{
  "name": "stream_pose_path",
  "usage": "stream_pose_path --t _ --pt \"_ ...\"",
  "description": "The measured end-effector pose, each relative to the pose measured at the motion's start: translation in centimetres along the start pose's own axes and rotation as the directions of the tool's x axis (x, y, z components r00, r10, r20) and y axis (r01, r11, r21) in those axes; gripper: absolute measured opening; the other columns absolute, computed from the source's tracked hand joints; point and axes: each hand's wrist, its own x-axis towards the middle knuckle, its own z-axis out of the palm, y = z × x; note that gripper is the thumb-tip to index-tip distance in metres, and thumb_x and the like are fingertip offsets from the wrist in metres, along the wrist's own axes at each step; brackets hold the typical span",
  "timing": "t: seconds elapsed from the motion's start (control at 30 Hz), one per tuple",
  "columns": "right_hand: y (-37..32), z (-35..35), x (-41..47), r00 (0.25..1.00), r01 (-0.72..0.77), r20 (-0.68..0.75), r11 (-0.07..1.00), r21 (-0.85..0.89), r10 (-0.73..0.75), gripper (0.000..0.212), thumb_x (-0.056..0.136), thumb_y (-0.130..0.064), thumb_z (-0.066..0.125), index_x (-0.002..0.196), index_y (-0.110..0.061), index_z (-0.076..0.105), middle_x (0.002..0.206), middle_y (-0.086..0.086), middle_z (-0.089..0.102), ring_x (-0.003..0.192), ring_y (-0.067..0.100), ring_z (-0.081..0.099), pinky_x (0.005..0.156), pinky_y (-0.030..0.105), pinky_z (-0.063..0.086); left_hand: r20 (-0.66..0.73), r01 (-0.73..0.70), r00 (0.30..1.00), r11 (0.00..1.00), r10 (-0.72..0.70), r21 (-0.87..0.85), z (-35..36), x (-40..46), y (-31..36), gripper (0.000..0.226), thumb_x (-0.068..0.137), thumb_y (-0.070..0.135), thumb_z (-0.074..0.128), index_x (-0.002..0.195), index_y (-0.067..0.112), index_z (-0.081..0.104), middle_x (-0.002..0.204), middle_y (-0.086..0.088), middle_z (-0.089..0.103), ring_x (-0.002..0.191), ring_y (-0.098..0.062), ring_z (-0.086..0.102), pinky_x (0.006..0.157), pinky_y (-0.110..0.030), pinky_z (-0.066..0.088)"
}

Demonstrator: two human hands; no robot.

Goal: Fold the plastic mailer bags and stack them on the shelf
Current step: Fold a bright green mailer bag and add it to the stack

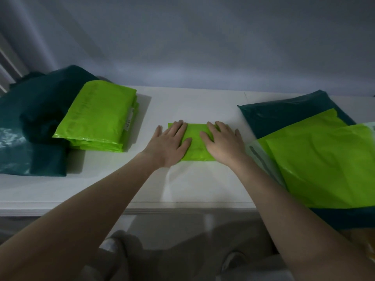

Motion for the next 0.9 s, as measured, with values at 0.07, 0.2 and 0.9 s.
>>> stream_pose_path --t 0.07,0.2,0.9 --pt "0.1 0.2 -0.1 0.999 -0.013 0.048 1.0 0.008 0.012 0.061 0.097 -0.052 0.023 0.148 -0.019 0.019 0.158 0.006 0.011 0.145 0.021 0.01 0.115 0.051 0.005 -0.011 0.032 0.999 0.998 -0.032 -0.052 0.0 0.1 0.0 0.069 0.093 0.05 0.001 0.15 0.012 0.0 0.159 -0.002 -0.002 0.146 -0.014 -0.001 0.115 -0.046 0.006" --pt "0.4 0.5 -0.5 0.997 -0.05 0.064 0.998 0.029 0.048 0.065 0.095 -0.057 0.02 0.15 -0.023 0.009 0.158 0.012 0.0 0.146 0.023 -0.003 0.115 0.053 -0.001 -0.019 0.021 1.0 0.994 -0.023 -0.105 0.1 0.0 0.3 0.065 0.098 0.047 0.016 0.15 0.013 -0.006 0.159 -0.002 -0.008 0.146 -0.012 -0.006 0.117 -0.039 -0.002" --pt "-1.2 -1.9 -4.9 0.958 0.233 -0.139 0.964 -0.129 -0.251 0.036 0.093 -0.029 0.042 0.121 -0.009 0.053 0.121 0.01 0.051 0.113 0.029 0.043 0.087 0.041 0.042 -0.264 -0.218 0.94 0.976 0.218 0.03 -0.6 -4.2 -1.2 0.053 0.091 0.039 0.022 0.127 0.012 0.05 0.121 -0.009 0.051 0.098 -0.028 0.054 0.077 -0.04 0.044"
